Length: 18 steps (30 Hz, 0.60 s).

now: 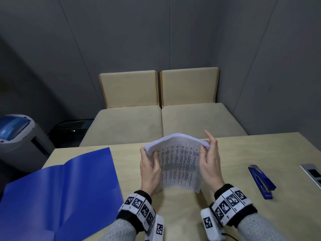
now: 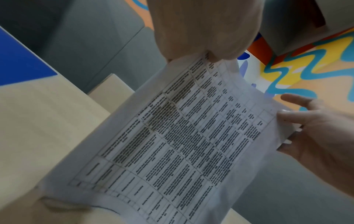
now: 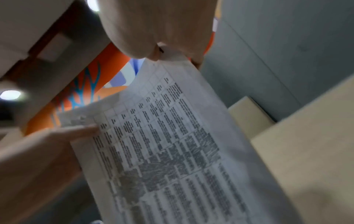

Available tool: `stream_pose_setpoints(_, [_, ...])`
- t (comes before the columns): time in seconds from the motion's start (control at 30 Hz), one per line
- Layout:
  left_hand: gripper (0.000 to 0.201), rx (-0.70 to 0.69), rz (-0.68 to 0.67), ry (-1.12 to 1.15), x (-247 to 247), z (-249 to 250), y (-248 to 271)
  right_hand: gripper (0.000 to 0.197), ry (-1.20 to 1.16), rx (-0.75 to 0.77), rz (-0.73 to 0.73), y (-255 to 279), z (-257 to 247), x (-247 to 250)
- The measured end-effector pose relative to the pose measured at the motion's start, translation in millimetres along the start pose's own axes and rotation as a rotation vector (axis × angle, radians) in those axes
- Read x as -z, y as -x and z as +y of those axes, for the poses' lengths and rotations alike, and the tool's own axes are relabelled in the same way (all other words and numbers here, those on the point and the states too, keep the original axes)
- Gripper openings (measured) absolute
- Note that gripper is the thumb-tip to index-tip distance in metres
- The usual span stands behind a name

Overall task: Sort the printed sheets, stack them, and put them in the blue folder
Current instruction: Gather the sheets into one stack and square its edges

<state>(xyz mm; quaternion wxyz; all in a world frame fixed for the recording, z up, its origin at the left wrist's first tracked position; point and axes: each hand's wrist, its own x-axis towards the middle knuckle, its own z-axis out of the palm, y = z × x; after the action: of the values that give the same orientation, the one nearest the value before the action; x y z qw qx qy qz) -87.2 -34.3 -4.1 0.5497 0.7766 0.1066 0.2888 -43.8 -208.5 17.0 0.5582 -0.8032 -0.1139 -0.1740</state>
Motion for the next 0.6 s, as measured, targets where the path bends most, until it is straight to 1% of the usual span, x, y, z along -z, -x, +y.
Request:
stream_pose_setpoints(0.07, [0.013,0.003,-0.007,0.000,2,1,-2,0.044,0.144,0.100,-0.032,-4,0,2])
stream_pose_setpoints(0.13, [0.012,0.019,-0.012,0.021,4,2,-2,0.043,0.238,0.153,-0.056,-7,3,5])
stream_pose_setpoints(0.27, [0.012,0.007,-0.019,0.051,6,5,-6,0.039,0.272,0.190,-0.076,-12,4,7])
stream_pose_setpoints(0.4, [0.013,0.036,-0.031,0.067,5,1,-8,0.025,0.203,0.132,-0.113,-12,1,6])
stream_pose_setpoints(0.5, [0.016,0.077,-0.059,0.093,7,-4,-6,0.013,0.185,0.120,-0.094,-13,0,9])
stream_pose_setpoints(0.57, [0.015,0.083,-0.087,0.082,9,-5,-8,0.010,0.209,0.093,-0.098,-16,-2,10])
stream_pose_setpoints(0.6, [0.013,0.070,-0.101,0.068,9,-3,-10,0.010,0.263,0.073,-0.110,-20,-4,13])
